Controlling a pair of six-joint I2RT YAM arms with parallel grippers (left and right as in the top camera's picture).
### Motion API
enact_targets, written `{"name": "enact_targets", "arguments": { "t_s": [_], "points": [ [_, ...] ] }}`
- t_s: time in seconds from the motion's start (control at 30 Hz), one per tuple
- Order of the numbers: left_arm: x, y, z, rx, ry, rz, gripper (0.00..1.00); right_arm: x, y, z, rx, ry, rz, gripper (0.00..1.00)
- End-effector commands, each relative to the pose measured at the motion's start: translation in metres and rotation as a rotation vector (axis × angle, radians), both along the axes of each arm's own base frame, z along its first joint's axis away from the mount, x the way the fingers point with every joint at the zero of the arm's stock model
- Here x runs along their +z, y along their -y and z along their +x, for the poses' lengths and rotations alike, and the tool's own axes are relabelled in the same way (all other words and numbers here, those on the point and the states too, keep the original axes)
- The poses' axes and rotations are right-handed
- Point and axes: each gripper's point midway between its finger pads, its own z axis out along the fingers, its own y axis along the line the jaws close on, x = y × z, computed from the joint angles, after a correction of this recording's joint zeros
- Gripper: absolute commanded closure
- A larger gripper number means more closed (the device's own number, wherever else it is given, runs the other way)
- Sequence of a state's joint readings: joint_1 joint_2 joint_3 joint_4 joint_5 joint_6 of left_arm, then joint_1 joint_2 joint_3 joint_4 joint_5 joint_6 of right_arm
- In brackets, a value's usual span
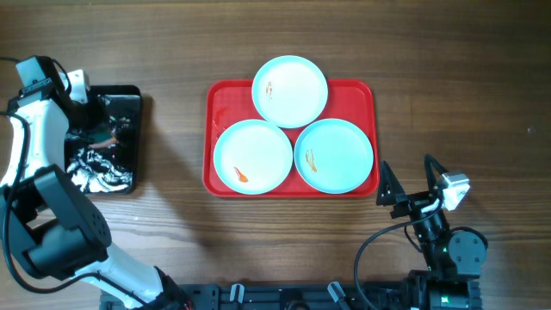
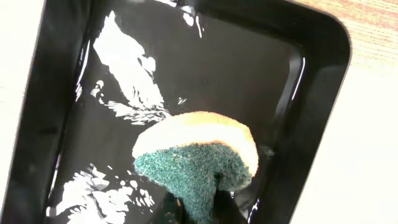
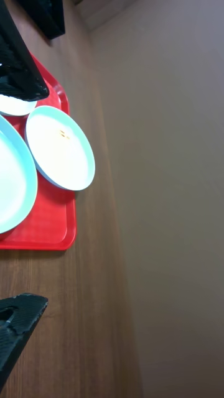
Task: Clean dirty plates on tray and stack at the side
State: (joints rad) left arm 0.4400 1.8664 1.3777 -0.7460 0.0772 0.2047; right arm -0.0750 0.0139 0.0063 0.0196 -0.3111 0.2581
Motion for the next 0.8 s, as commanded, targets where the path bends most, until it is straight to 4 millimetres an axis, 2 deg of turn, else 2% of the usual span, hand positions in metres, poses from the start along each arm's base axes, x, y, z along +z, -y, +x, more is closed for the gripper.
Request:
{"name": "enact_targets", "arguments": {
  "t_s": [0.0,0.1,0.13,0.17,0.2,0.53,0.67,0.77],
  "points": [
    [-0.011,0.0,0.001,0.01,-0.019,-0.029,0.86,0.001,-0.001,0.0,0.008,0.002,0.006,0.0],
    [-0.026,0.002,-0.004,0.01,-0.054,-0.045,0.83,0.001,-0.001,0.0,0.008,0.001,0.006,0.0],
    [-0.028,0.002,-0.004,0.01,-0.059,-0.048,0.77,0.001,-0.001,0.0,0.008,0.001,0.007,0.0],
    [-0.029,0.002,-0.004,0.01,-0.061,-0.049,0.63,0.001,-0.001,0.0,0.008,0.001,0.006,0.0],
    [-0.029,0.002,-0.004,0.01,-0.061,-0.049,0.21,0.001,-0.001,0.0,0.008,0.001,0.006,0.0],
    [-0.032,0.006,-0.012,0.007,-0.093,-0.063,0.2,0.001,-0.001,0.0,0.008,0.002,0.006,0.0],
    [-0.038,0.009,-0.018,0.007,-0.112,-0.071,0.35,0.001,-0.001,0.0,0.008,0.001,0.006,0.0],
    [-0.047,0.007,-0.024,0.01,-0.144,-0.06,0.38,0.001,-0.001,0.0,0.008,0.001,0.006,0.0]
  ]
}}
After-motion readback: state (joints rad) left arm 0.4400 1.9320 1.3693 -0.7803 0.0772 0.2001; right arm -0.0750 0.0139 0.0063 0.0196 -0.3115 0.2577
